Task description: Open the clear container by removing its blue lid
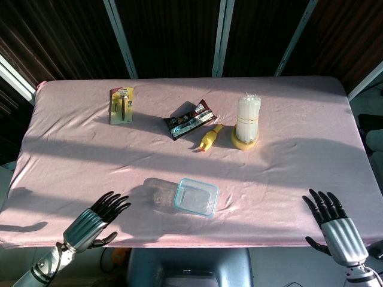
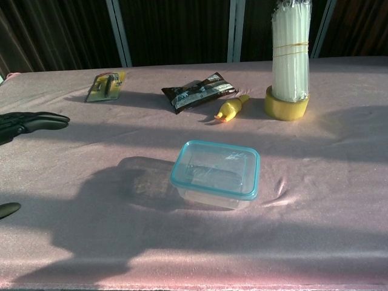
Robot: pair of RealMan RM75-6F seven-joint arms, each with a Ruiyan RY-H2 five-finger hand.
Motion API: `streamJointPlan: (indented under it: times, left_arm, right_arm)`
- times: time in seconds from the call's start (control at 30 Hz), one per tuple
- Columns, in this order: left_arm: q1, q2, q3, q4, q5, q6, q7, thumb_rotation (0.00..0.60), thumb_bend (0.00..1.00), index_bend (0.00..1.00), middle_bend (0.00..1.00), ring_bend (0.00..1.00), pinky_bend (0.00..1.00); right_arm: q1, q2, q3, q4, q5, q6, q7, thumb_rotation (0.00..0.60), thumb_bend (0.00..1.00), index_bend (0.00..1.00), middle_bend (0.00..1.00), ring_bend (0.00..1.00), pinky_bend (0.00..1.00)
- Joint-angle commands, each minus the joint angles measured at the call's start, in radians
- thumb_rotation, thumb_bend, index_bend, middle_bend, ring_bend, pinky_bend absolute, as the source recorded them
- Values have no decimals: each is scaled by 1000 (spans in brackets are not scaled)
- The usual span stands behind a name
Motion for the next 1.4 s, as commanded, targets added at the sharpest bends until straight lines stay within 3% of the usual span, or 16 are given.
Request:
streamJointPlan:
  times: [0.03,0.3,0.7,0.93,1.4]
  left_arm:
    - [-122,-81,-42,-37,-11,-133,-31,600,286,0,0,0,0]
    - [-243,-247,-122,5,-136,-304,-2,600,285,0,0,0,0]
    - [-367,-430,-198,111,-284,-456,118,600,281,0,0,0,0]
    - [-413,-468,-227,158,-368,-503,105,600,278,0,0,0,0]
    - [-471,-480,-231,185,-457,-547,126,600,272,0,0,0,0]
  right_arm:
    - [5,-1,0,-2,5,-13,-3,600,213,0,0,0,0]
    - [18,6,-5,-10,12,-41,4,600,213,0,0,0,0]
    - [24,28,-12,-18,19,-51,39,600,212,0,0,0,0]
    - [21,43,-13,-16,20,-38,67,600,212,0,0,0,0]
    - [23,50,-15,-19,28,-47,73,600,213,0,0,0,0]
